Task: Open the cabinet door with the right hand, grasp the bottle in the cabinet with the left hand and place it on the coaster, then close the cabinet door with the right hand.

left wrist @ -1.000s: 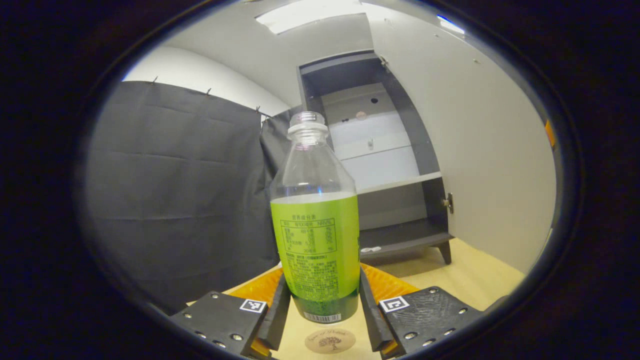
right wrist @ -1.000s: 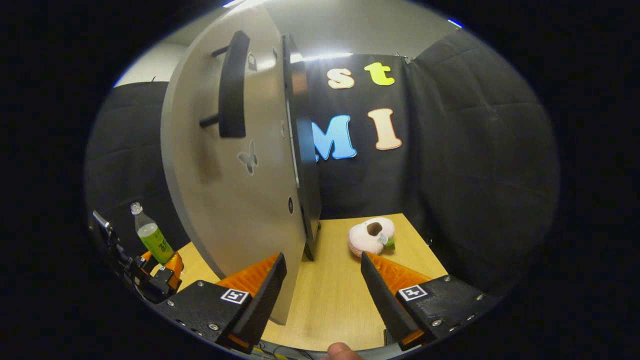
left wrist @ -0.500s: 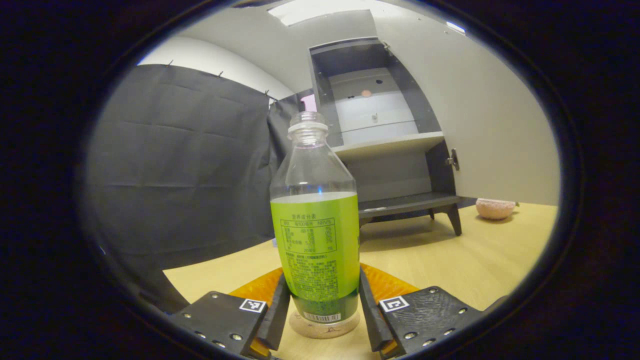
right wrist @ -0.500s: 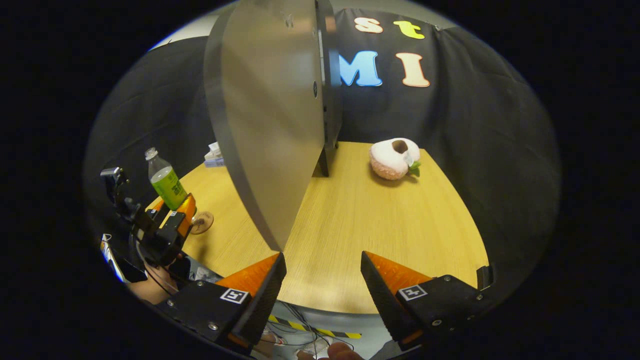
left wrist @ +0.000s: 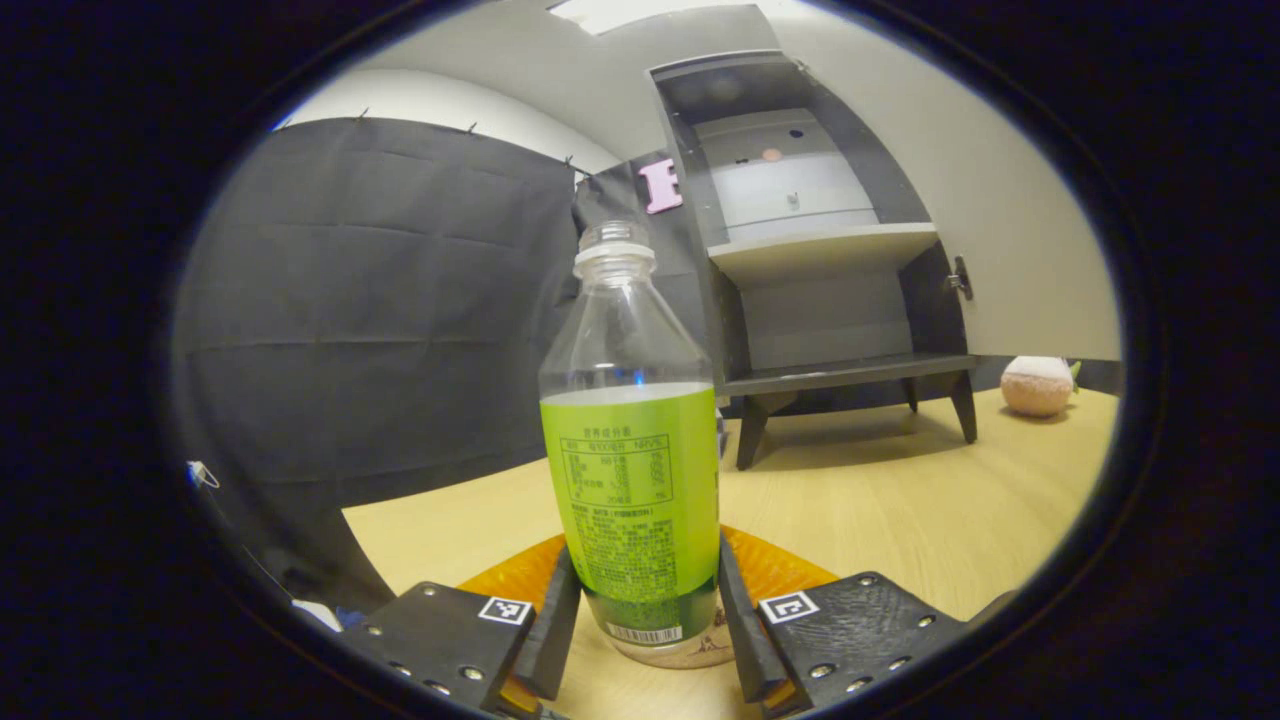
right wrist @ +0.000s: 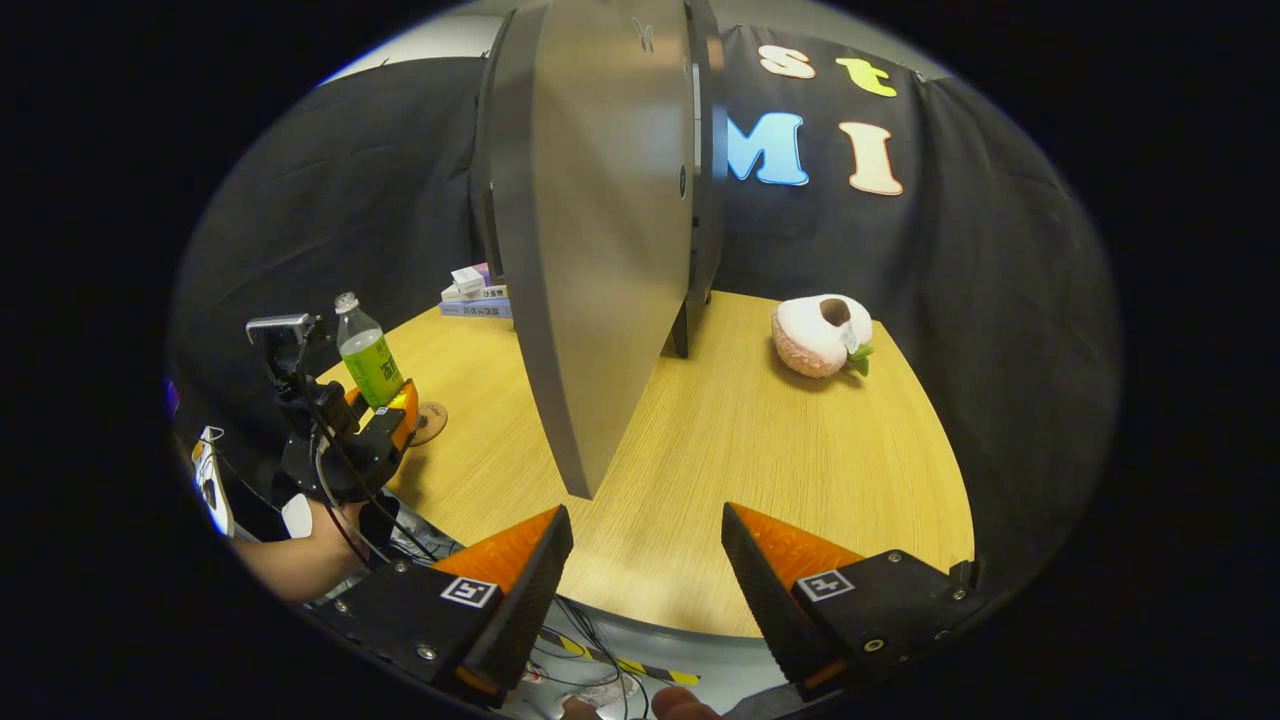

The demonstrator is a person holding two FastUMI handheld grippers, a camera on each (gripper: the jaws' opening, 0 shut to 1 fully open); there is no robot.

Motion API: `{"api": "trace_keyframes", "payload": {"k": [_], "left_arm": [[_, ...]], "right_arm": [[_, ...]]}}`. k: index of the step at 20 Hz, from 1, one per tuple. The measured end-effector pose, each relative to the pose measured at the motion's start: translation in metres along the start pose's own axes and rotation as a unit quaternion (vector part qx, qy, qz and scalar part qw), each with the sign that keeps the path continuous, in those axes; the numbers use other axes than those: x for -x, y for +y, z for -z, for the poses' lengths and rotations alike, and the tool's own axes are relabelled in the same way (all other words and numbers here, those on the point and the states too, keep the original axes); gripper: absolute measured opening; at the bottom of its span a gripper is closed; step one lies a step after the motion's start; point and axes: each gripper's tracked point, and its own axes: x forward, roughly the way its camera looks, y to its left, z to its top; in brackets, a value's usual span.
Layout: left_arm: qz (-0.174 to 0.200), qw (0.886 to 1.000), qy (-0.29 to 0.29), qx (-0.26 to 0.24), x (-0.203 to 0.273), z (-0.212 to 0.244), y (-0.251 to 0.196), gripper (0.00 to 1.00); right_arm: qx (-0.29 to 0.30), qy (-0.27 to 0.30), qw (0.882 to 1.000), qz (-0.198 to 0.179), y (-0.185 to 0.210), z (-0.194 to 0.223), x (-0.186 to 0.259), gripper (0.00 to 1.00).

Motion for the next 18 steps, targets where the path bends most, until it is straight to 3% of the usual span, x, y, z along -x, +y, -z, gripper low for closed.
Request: {"api": "trace_keyframes", "payload": {"k": [2, 3, 4, 8, 9, 11, 13, 16, 17, 18], "left_arm": [[-0.003, 1.000, -0.002, -0.002, 0.001, 0.001, 0.001, 0.72], [-0.004, 1.000, -0.003, -0.004, 0.001, 0.001, 0.001, 0.67], [-0.004, 1.000, -0.002, -0.006, 0.001, 0.001, 0.000, 0.71], [-0.002, 1.000, -0.007, 0.001, 0.005, -0.004, 0.000, 0.72], [0.003, 1.000, -0.008, 0.005, 0.007, -0.005, -0.002, 0.68], [0.000, 1.000, -0.020, 0.007, 0.011, -0.015, 0.000, 0.83], [0.000, 1.000, -0.026, -0.002, 0.014, -0.022, 0.002, 0.79], [-0.002, 0.999, -0.041, -0.006, 0.019, -0.035, 0.007, 0.79], [-0.002, 0.999, -0.054, -0.002, 0.022, -0.044, 0.009, 0.83], [0.002, 0.998, -0.062, 0.001, 0.023, -0.052, 0.009, 0.79]], "right_arm": [[-0.001, -0.004, 1.000, -0.003, 0.000, -0.003, 0.001, 0.93], [-0.001, -0.006, 1.000, -0.003, 0.000, -0.003, 0.002, 0.93], [0.000, -0.006, 1.000, -0.003, 0.000, -0.004, 0.004, 0.93], [-0.001, -0.005, 1.000, -0.001, 0.001, -0.002, 0.004, 0.93], [-0.003, -0.001, 1.000, 0.001, 0.001, 0.001, 0.003, 0.93], [-0.003, 0.002, 1.000, 0.001, 0.001, 0.003, 0.001, 0.93], [-0.002, 0.003, 1.000, -0.001, 0.003, 0.005, 0.000, 0.93], [-0.001, 0.003, 1.000, -0.005, 0.004, 0.005, -0.001, 0.93], [0.000, 0.003, 1.000, -0.007, 0.004, 0.005, -0.001, 0.93], [0.001, 0.001, 1.000, -0.007, 0.003, 0.005, -0.001, 0.93]]}}
